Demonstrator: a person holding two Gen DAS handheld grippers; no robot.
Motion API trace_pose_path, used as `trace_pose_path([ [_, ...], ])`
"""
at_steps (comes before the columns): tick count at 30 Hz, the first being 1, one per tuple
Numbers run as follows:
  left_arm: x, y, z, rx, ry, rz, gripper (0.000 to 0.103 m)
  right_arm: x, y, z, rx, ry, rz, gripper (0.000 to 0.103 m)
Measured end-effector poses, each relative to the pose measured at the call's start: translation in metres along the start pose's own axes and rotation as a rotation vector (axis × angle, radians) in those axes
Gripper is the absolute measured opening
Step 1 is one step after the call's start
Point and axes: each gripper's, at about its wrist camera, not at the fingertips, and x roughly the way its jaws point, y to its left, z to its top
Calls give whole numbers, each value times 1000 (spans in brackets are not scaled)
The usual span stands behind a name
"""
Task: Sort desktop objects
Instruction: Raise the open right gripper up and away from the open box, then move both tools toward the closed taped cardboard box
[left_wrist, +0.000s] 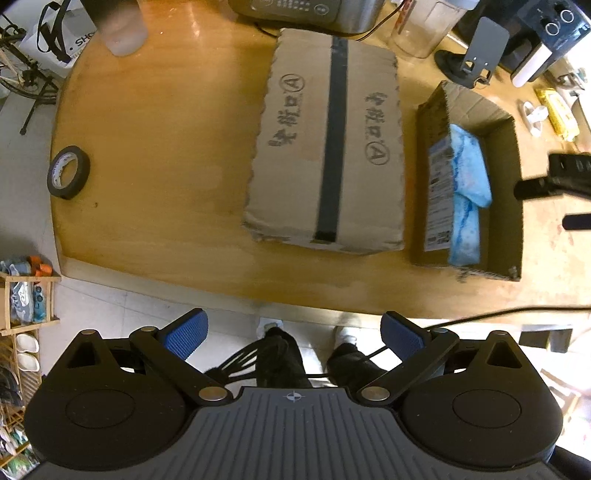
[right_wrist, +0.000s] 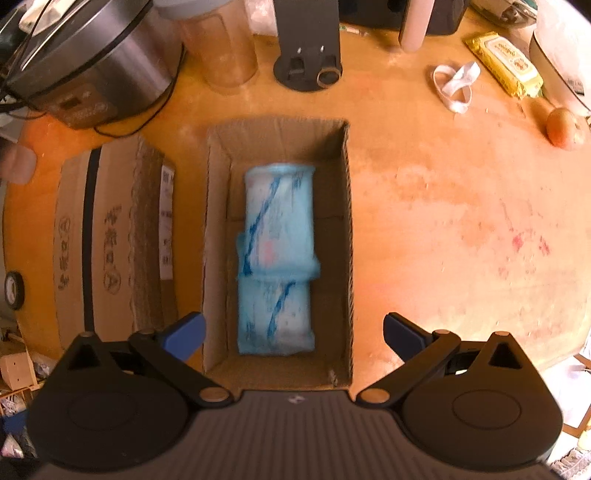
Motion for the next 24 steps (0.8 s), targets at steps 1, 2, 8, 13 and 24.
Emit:
trace_pose_path([
  [1, 1, 3, 0, 4, 3, -3, 103, 0, 1, -5, -2, 3, 2, 103],
  [2, 2, 6, 0, 8, 6, -4, 103, 0, 2, -11, -4, 2, 5, 103],
  [8, 6, 22, 4, 35, 18, -14, 103, -5, 11, -41, -38, -13, 22, 103],
  [13, 5, 32, 8, 48, 11, -9, 103, -6, 16, -63, -62, -13, 38, 103],
  [24, 6, 49, 14, 67, 10, -4, 103, 0, 32, -101, -55, -6, 36, 103],
])
